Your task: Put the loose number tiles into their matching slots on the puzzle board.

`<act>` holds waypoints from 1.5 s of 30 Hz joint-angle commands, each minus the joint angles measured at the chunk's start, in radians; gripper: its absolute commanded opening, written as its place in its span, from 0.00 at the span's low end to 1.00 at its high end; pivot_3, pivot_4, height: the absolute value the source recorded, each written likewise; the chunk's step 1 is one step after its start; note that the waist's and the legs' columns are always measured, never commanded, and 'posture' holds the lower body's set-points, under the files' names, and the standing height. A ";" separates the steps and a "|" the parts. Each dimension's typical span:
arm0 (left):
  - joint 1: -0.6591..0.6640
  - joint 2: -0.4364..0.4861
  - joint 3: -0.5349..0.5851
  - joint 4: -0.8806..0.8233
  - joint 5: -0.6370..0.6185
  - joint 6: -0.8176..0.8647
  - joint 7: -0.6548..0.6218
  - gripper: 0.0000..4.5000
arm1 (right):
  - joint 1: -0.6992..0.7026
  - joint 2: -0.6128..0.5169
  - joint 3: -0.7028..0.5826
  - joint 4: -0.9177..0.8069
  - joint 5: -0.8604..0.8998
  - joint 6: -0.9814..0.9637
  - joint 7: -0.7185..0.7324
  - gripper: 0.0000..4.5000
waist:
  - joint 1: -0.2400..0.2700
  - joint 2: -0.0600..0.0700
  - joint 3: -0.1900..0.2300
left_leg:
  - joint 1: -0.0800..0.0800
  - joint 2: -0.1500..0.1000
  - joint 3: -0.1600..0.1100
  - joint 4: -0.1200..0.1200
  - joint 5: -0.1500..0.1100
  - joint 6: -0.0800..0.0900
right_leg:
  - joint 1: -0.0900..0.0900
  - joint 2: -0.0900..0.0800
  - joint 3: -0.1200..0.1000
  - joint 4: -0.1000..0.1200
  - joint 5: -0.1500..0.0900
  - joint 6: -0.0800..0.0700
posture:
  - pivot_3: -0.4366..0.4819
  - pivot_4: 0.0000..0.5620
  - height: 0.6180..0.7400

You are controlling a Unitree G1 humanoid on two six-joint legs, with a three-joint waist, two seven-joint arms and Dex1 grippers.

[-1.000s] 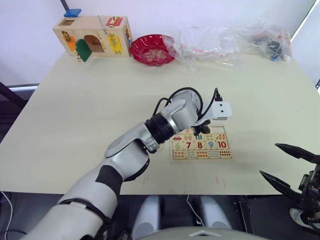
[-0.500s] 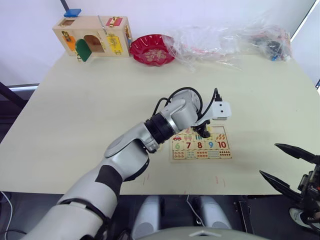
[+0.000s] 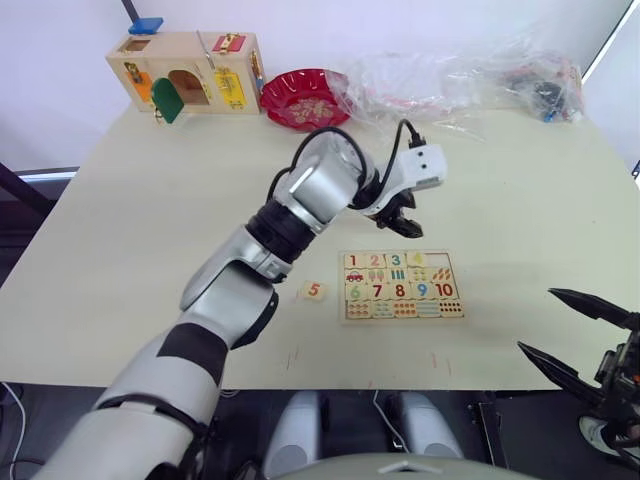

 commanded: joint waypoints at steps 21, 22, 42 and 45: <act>0.072 -0.082 0.039 0.457 0.076 -0.715 0.042 0.01 | 0.040 0.028 -0.013 -0.063 0.011 -0.018 -0.018 1.00 | 0.000 0.000 0.000 | 0.000 -0.001 0.000 0.000 0.000 0.000 | 0.000 0.000 0.000 0.000 0.000 0.000 | 0.48 0.27 1.00; 0.071 -0.084 0.040 0.470 0.081 -0.726 0.040 0.01 | 0.042 0.029 -0.016 -0.063 0.011 -0.019 -0.019 1.00 | 0.000 0.000 0.000 | 0.000 -0.001 0.000 0.000 0.000 0.000 | 0.000 0.000 0.000 0.000 0.000 0.000 | 0.48 0.27 1.00; 0.036 -0.115 0.061 0.592 0.140 -0.798 0.048 0.01 | 0.073 0.044 -0.021 -0.069 0.014 -0.038 -0.029 1.00 | -0.001 0.000 0.000 | 0.000 -0.001 0.000 0.000 0.000 0.000 | 0.000 0.000 -0.001 0.000 0.000 0.000 | 0.48 0.27 1.00; 0.042 -0.115 0.058 0.586 0.148 -0.799 0.039 0.01 | 0.073 0.044 -0.020 -0.069 0.014 -0.039 -0.029 1.00 | -0.001 0.000 0.000 | 0.000 -0.001 0.000 0.000 0.000 0.000 | 0.000 0.000 -0.001 0.000 0.000 0.000 | 0.48 0.27 1.00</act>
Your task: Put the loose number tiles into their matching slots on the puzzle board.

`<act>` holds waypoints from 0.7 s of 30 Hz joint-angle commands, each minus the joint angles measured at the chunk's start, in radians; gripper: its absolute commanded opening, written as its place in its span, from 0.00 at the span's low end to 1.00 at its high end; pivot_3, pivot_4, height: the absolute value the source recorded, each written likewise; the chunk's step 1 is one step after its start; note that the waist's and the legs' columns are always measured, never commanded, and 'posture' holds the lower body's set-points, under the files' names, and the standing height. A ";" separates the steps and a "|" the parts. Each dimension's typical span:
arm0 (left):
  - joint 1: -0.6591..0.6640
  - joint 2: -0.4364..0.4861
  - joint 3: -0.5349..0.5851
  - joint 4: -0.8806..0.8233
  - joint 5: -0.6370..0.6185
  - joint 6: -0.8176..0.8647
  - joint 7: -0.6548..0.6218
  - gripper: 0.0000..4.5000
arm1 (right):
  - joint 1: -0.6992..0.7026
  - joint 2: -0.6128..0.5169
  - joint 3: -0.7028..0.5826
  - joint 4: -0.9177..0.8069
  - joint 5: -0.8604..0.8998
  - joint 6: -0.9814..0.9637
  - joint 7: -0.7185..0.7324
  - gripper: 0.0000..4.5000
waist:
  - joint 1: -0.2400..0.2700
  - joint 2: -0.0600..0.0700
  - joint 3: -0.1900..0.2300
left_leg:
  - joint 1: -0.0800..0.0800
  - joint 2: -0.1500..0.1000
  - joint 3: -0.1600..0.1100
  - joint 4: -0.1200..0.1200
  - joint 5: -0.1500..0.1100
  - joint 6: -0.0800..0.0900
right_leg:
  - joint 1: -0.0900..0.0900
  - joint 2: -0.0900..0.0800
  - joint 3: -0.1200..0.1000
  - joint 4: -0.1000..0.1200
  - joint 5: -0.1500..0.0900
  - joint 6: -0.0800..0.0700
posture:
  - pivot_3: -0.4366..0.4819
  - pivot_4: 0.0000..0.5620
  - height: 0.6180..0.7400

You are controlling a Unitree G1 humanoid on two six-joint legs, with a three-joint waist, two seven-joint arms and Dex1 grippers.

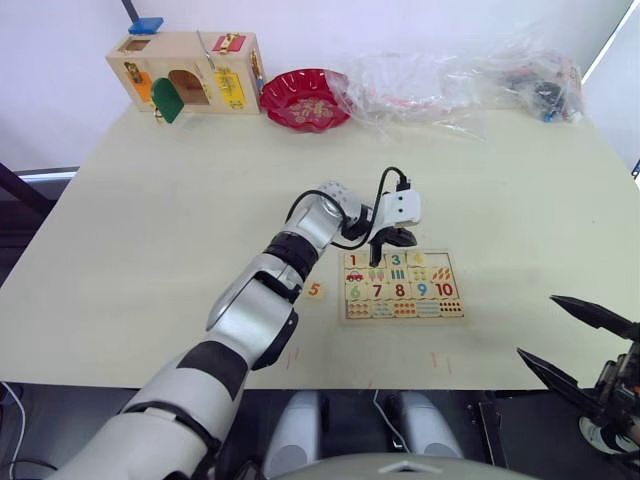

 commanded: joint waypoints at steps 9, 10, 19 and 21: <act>0.002 -0.004 0.014 -0.048 0.014 -0.008 -0.036 0.01 | 0.011 0.003 -0.020 -0.029 0.013 -0.018 -0.004 1.00 | 0.000 0.000 0.000 | 0.000 0.000 0.000 0.000 0.000 0.000 | 0.000 0.000 0.000 0.000 0.000 0.000 | 0.48 0.27 1.00; 0.003 -0.004 0.015 -0.051 0.015 -0.007 -0.037 0.01 | 0.011 0.002 -0.021 -0.028 0.014 -0.018 -0.003 1.00 | 0.000 0.000 0.000 | 0.000 0.000 0.000 0.000 0.000 0.000 | 0.000 0.000 0.000 0.000 0.000 0.000 | 0.48 0.27 1.00; 0.013 -0.002 0.012 -0.064 0.021 0.001 -0.043 0.01 | 0.003 -0.006 -0.022 -0.023 0.017 -0.015 -0.001 1.00 | 0.000 0.000 0.000 | 0.000 0.000 0.000 0.000 0.000 0.000 | 0.000 0.000 0.000 0.000 0.000 0.000 | 0.48 0.27 1.00; 0.015 -0.001 0.012 -0.067 0.022 0.001 -0.044 0.01 | 0.001 -0.007 -0.022 -0.022 0.017 -0.015 -0.001 1.00 | 0.000 0.000 0.000 | 0.000 0.000 0.000 0.000 0.000 0.000 | 0.000 0.000 0.000 0.000 0.000 0.000 | 0.48 0.27 1.00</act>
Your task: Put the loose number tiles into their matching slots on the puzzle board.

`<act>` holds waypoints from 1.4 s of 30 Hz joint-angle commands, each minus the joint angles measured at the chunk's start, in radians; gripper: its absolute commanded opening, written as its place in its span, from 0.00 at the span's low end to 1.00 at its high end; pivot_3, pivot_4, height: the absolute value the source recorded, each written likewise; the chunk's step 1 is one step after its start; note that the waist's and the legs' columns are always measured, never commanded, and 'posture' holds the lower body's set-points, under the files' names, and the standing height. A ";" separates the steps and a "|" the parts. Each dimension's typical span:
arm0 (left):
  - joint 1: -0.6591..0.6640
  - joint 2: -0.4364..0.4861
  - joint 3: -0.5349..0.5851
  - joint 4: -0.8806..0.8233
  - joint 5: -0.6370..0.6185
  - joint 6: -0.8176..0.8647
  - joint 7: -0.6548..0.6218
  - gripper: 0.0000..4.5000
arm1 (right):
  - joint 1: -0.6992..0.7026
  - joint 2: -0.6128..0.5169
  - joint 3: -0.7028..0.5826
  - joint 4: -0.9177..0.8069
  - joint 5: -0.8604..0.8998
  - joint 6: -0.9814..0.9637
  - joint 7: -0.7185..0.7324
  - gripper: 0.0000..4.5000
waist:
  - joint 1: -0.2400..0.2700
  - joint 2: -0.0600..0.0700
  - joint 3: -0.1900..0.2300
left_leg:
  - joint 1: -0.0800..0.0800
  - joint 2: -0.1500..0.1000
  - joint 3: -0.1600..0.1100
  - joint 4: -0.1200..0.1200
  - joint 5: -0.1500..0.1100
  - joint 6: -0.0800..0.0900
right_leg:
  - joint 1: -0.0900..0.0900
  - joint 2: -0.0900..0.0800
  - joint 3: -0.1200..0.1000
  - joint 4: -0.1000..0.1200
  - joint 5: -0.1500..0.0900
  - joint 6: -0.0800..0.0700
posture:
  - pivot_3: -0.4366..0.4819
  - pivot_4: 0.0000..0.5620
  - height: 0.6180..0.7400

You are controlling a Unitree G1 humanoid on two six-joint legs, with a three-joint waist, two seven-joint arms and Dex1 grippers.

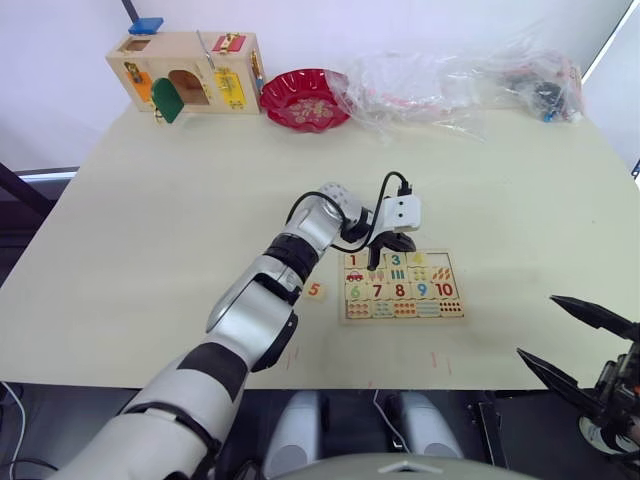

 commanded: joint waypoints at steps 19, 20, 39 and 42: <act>0.097 0.110 0.269 -0.318 -0.242 0.255 -0.011 0.01 | -0.039 0.018 0.015 -0.066 0.069 0.023 -0.085 1.00 | -0.011 0.001 0.000 | 0.001 0.001 -0.001 0.000 0.000 0.000 | 0.000 0.001 0.000 0.001 0.000 0.000 | 0.48 0.27 1.00; 0.119 0.132 0.297 -0.361 -0.265 0.302 0.007 0.01 | -0.058 0.010 0.037 -0.067 0.051 0.049 -0.121 1.00 | -0.011 0.001 -0.001 | 0.001 0.001 -0.001 0.000 0.000 0.000 | 0.000 0.001 0.000 0.001 0.000 0.000 | 0.48 0.27 1.00; 0.794 0.258 0.674 -0.995 -0.575 0.416 0.328 0.01 | -0.546 -0.026 0.258 0.224 -0.010 0.120 -0.214 1.00 | 0.004 0.000 -0.001 | 0.002 0.005 -0.002 0.001 0.000 0.000 | 0.002 -0.002 -0.002 0.001 0.001 -0.001 | 0.48 0.27 1.00; 0.877 0.271 0.690 -1.057 -0.605 0.437 0.349 0.01 | -0.571 -0.040 0.231 0.308 -0.004 0.104 -0.172 1.00 | 0.005 0.000 -0.001 | 0.003 0.005 -0.002 0.001 0.000 0.000 | 0.003 -0.002 -0.002 0.001 0.001 -0.001 | 0.48 0.27 1.00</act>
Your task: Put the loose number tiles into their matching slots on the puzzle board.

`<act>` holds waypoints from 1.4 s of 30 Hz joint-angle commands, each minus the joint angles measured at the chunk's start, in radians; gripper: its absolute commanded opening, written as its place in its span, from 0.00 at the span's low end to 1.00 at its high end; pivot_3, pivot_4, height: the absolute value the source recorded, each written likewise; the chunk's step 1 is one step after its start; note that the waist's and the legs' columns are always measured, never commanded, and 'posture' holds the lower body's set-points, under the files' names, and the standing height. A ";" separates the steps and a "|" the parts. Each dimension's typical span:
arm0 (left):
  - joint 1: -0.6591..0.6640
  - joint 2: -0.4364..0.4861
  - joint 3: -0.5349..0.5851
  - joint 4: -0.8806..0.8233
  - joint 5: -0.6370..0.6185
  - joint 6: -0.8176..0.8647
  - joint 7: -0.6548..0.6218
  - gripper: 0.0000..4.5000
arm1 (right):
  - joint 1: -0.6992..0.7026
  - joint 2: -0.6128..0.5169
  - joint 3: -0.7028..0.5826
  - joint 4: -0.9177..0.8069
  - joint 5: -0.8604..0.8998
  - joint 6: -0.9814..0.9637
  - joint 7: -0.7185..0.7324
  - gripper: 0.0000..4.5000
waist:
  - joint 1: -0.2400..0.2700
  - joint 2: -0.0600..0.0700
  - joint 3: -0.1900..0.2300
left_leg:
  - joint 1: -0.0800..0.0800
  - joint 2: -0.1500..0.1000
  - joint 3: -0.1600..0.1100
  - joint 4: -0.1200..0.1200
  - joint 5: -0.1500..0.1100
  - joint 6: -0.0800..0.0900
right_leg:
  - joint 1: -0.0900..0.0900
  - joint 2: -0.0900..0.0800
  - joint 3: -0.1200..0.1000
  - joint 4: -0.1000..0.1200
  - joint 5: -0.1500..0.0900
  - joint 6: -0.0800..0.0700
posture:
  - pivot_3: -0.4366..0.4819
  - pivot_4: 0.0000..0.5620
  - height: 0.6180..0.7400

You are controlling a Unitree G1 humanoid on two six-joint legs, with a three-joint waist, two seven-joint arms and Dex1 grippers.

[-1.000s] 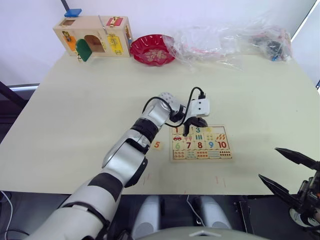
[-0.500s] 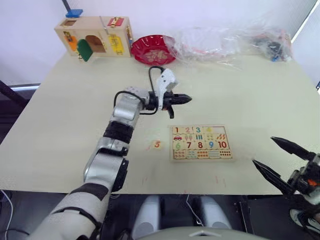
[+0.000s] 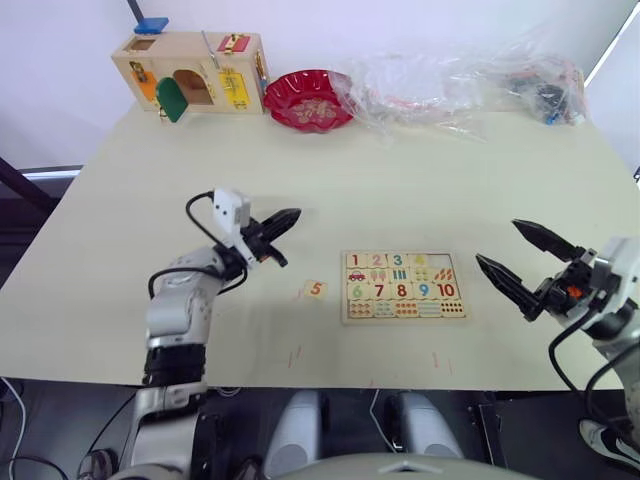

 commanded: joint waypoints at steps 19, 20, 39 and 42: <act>0.475 0.262 0.130 -0.133 -0.176 -0.098 -0.281 0.99 | 0.384 -0.093 -0.303 0.172 0.051 -0.109 0.433 1.00 | -0.005 0.000 0.000 | 0.006 0.004 0.005 -0.001 0.000 0.000 | 0.004 0.000 0.003 -0.002 -0.003 -0.005 | 0.48 0.27 1.00; 0.474 0.266 0.128 -0.124 -0.173 -0.105 -0.287 0.99 | 0.395 -0.090 -0.311 0.173 0.049 -0.115 0.438 1.00 | -0.004 0.001 0.000 | 0.006 0.004 0.005 -0.001 0.000 0.000 | 0.004 0.000 0.003 -0.002 -0.003 -0.005 | 0.48 0.27 1.00; 0.006 0.463 -0.198 0.178 -0.006 -0.294 -0.734 0.99 | 0.283 -0.267 -0.233 0.047 0.104 -0.054 0.605 1.00 | 0.003 0.002 0.002 | 0.005 0.005 0.006 -0.002 0.000 0.000 | 0.003 0.002 0.003 -0.003 -0.001 -0.001 | 0.48 0.27 1.00; -0.118 0.460 -0.300 0.280 0.030 -0.348 -0.765 0.99 | 0.261 -0.271 -0.226 0.031 0.109 -0.030 0.589 1.00 | 0.002 0.000 0.001 | 0.003 0.003 0.007 -0.001 0.000 0.000 | 0.002 0.003 0.000 -0.003 0.000 -0.001 | 0.48 0.27 1.00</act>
